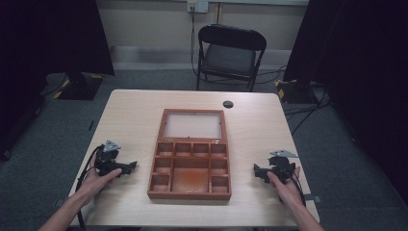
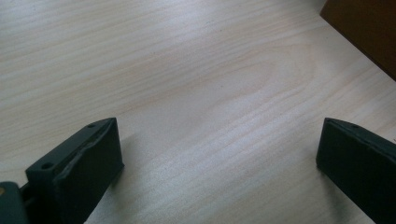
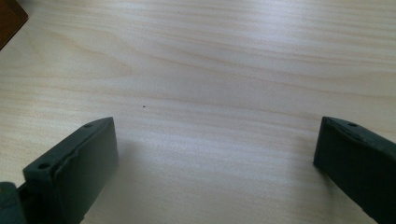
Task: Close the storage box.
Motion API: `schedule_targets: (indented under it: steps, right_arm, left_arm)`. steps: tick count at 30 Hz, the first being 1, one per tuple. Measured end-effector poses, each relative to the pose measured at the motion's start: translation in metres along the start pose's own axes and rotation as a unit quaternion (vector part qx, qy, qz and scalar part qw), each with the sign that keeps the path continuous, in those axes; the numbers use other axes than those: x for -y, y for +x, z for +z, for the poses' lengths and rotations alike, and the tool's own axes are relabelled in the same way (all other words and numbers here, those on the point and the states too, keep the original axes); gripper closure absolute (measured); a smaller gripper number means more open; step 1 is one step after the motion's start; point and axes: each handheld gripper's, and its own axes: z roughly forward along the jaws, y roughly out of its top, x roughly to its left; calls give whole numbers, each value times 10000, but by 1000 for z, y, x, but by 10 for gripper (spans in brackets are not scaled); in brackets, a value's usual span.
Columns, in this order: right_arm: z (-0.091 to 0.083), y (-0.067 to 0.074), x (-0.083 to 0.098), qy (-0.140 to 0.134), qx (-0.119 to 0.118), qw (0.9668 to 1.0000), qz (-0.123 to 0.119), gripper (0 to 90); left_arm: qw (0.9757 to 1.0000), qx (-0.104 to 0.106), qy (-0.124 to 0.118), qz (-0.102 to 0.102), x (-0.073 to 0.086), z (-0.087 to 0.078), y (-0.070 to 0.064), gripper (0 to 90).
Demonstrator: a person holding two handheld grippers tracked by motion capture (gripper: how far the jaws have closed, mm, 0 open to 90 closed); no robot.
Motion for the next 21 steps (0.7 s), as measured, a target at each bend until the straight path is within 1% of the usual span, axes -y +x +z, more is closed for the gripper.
schedule_targets:
  steps: [6,8,9,10,11,12,13,14,15,16,17,18,19,20,21]
  right_arm:
    - [-1,1,1,3,35,10000,21,0]
    - [-1,2,1,30,11,10000,-6,0]
    - [-2,3,1,42,-53,10000,-41,0]
    - [-2,3,0,49,-73,10000,-31,0]
    - [-3,2,0,74,-92,9999,-23,0]
    - [-4,2,0,79,-111,9999,-5,16]
    - [-4,1,0,79,-119,9999,-5,39]
    - [-5,1,-1,74,-130,9999,-22,76]
    - [-6,1,-1,31,-183,9998,-24,125]
    - [-7,1,-2,16,-244,9997,-64,133]
    - [-7,2,-2,27,-266,9996,-70,133]
    - [-7,4,-3,70,-332,9994,-114,139]
    - [-8,5,-4,117,-318,9994,-120,139]
    - [-8,7,-4,154,-357,9991,-173,140]
    - [-8,7,-5,141,-396,9989,-196,140]
  left_arm:
    - [10000,6,11,13,0,0,0,0]
    - [10000,5,37,5,-1,0,0,0]
    - [10000,-4,57,-3,-1,-1,0,2]
    - [10000,-29,39,-78,-1,-1,0,13]
    - [10000,-29,39,-78,-1,-1,0,35]
    - [10000,-62,5,-70,-3,-4,0,111]
    - [9999,-41,-37,-96,-3,-5,0,178]
    - [9998,103,-50,-185,-4,-5,1,211]
    - [9996,170,-2,-225,-5,-5,1,173]
    - [9995,178,37,-248,-6,-4,1,144]
    - [9995,178,37,-248,-6,-4,1,157]
    - [9995,173,86,-242,-9,-5,-1,165]
    - [9993,257,57,-262,-12,-5,-2,163]
    - [9994,214,27,-265,-12,-7,-3,164]
    - [9993,197,-37,-310,-14,-8,-4,164]
